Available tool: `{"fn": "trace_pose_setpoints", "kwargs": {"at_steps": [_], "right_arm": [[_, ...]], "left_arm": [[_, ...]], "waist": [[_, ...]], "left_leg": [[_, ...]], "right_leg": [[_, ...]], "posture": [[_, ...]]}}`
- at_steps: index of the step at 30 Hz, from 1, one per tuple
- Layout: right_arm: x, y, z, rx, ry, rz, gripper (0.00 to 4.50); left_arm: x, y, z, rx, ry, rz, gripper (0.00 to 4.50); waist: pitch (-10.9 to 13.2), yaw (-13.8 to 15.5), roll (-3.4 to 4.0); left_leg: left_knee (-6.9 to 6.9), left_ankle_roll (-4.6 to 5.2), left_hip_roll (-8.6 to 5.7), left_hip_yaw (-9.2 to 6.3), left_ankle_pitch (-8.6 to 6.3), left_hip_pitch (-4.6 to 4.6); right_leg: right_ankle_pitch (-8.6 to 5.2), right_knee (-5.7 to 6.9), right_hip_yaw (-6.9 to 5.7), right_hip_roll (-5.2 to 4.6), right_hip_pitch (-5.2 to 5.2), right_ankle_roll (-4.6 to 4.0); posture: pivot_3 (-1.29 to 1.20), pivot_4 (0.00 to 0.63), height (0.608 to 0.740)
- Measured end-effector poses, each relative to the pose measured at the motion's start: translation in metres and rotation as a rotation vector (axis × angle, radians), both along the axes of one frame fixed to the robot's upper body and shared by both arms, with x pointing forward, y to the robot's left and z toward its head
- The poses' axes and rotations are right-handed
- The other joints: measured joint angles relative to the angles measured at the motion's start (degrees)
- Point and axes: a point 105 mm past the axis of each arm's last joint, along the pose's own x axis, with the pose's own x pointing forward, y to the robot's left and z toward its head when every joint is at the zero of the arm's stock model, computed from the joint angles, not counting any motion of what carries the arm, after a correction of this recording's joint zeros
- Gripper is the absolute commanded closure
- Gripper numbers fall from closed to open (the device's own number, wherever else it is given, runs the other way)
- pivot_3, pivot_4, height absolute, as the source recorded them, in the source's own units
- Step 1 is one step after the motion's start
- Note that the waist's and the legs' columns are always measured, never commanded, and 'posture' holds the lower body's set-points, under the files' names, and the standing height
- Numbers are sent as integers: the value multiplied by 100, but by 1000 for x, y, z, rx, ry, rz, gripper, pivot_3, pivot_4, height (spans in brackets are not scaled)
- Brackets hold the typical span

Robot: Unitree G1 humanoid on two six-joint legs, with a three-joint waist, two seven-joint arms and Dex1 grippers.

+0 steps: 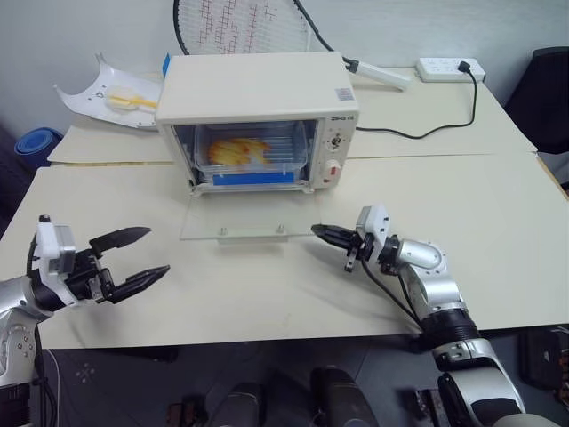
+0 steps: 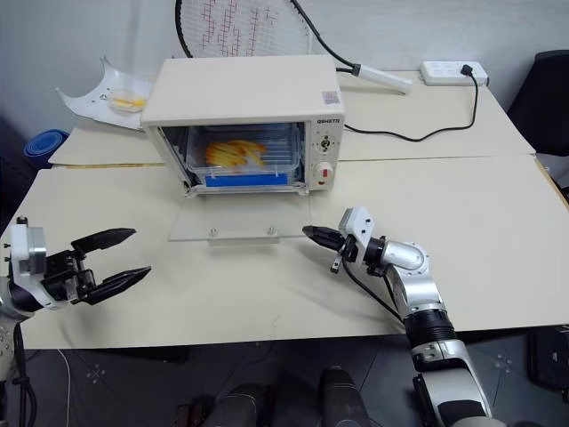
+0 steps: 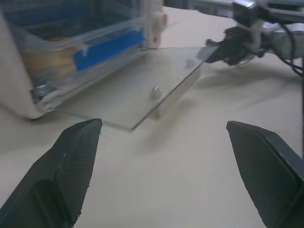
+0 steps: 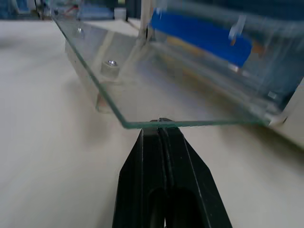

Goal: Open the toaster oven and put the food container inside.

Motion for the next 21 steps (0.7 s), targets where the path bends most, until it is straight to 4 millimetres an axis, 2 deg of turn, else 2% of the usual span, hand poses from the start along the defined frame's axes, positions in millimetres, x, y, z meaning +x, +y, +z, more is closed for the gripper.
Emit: {"fn": "trace_pose_setpoints", "kwargs": {"at_steps": [4, 6, 8, 10, 14, 18, 21], "right_arm": [[-2, -2, 51, 209, -94, 15, 4500], [-6, -5, 76, 280, -138, 34, 4101], [-13, -8, 87, 279, -160, 59, 3616], [-22, -14, 81, 206, -150, 87, 2933], [-38, -35, 36, 10, -28, 105, 1538], [-53, -61, 3, -171, 28, 88, 150], [-61, -74, -13, -204, 68, 62, 45]], "left_arm": [[-2, 10, -5, 10, 6, 57, 30], [-2, 15, -13, 32, 23, 83, 0], [-3, 15, -18, 55, 33, 94, 0], [-3, 14, -23, 81, 37, 98, 0], [-4, 11, -34, 119, 60, 97, 0], [-12, 6, -45, 193, 73, 82, 0], [-18, 6, -55, 217, 88, 83, 0]], "waist": [[2, 5, 3], [2, 10, 4], [2, 20, 3], [1, 59, 2], [1, 137, 2], [1, 142, 2], [1, 147, 2]], "left_leg": [[-1, 0, -1, 0, 0, 0], [-2, 0, -1, -2, 0, 1], [-3, 1, -1, -5, 0, 0], [-3, 3, -6, -14, -2, 0], [2, 11, -9, -7, -6, 0], [-3, 11, -5, 0, -6, 6], [-1, 11, -1, 4, -6, 6]], "right_leg": [[0, -1, 1, 0, 0, 0], [0, -1, 0, -1, 0, -1], [0, -2, -1, -2, 1, -1], [1, -6, -6, -6, 8, -1], [1, -16, -2, -8, 16, -1], [1, -17, 1, -6, 16, -1], [0, -19, 1, -3, 18, -1]], "posture": [[0, 150, 740], [0, 150, 740], [0, 150, 740], [0, 150, 740], [0, 150, 740], [0, 150, 740], [0, 150, 740]]}}
